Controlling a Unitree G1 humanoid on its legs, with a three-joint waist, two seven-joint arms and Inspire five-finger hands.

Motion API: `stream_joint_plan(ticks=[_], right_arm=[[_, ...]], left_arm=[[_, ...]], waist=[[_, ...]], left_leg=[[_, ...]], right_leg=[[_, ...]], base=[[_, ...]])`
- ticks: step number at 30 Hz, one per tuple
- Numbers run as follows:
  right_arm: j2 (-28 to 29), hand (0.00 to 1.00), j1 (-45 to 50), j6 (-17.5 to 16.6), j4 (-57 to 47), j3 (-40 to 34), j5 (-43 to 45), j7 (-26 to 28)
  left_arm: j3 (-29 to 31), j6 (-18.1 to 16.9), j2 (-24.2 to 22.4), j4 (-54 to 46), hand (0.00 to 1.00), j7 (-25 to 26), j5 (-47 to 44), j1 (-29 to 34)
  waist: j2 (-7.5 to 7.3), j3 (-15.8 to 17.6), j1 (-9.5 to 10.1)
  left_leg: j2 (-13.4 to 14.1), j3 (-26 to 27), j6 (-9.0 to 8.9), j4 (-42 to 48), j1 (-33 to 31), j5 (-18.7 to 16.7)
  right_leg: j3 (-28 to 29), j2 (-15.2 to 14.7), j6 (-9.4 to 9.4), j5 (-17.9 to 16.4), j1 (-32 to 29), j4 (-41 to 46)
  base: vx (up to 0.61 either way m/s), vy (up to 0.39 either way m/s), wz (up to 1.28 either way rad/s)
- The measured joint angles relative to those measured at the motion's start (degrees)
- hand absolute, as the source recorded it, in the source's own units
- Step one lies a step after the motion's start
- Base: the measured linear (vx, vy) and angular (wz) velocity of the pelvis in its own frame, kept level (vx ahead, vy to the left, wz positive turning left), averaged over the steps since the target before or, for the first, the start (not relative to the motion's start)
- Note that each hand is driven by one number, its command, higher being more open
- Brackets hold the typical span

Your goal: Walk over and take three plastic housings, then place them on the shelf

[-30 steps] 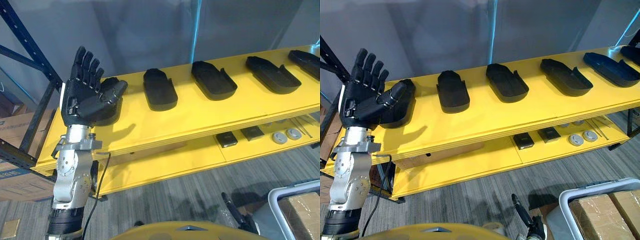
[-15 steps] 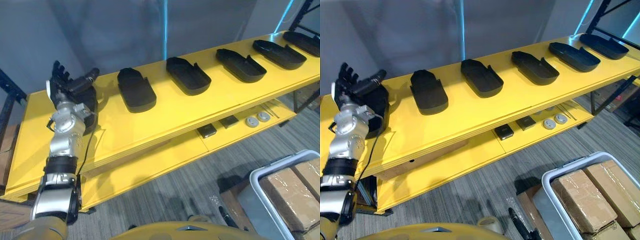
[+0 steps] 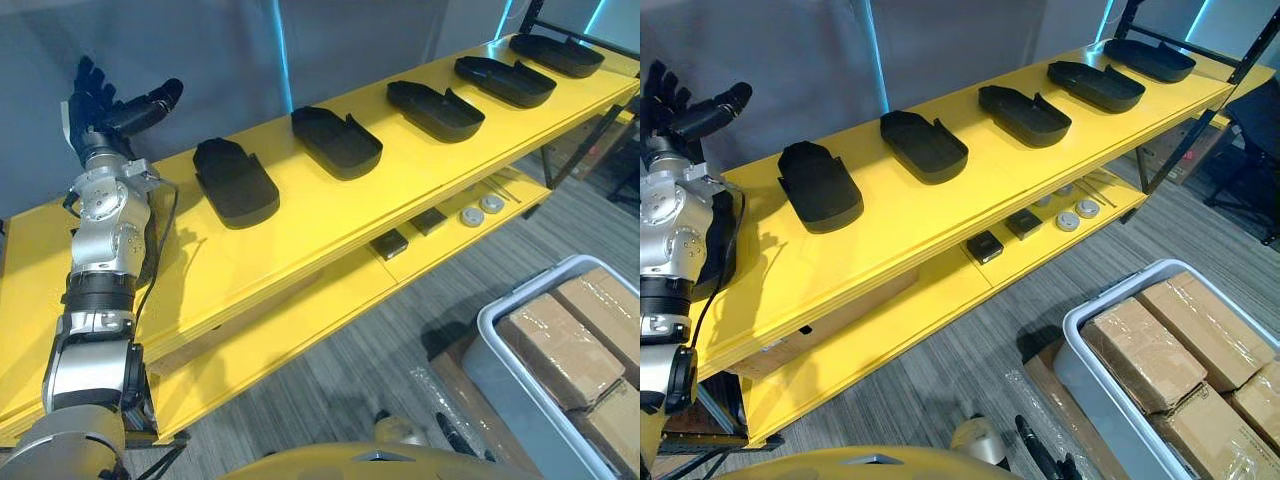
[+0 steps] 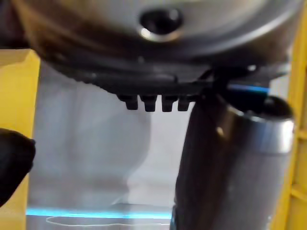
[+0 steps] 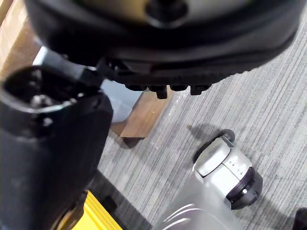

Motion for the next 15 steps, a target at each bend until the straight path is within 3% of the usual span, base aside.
stream_joint_plan(ticks=[5,15], right_arm=[[0.1,1.0,-0.5,0.0,-0.5,0.0,0.0,0.4],[0.0,1.0,-0.7,0.1,-2.6,0.2,0.2,1.4]], left_arm=[[-0.1,1.9,0.1,2.8,1.0,0.2,-2.3,-1.5],[-1.4,2.8,1.7,5.2,1.0,3.0,-4.4,-1.9]], waist=[[-0.24,2.1,-0.28],[-0.17,6.6,-1.35]], left_leg=[[0.0,0.0,0.2,0.4,-0.2,-0.1],[1.3,-0.6,0.92,9.3,-6.2,-4.2]], right_leg=[[0.3,0.0,-0.22,-0.2,-0.3,1.0],[1.1,-0.8,0.05,-1.1,-4.1,4.2]], base=[[0.0,0.0,0.0],[0.0,-0.001,0.0]])
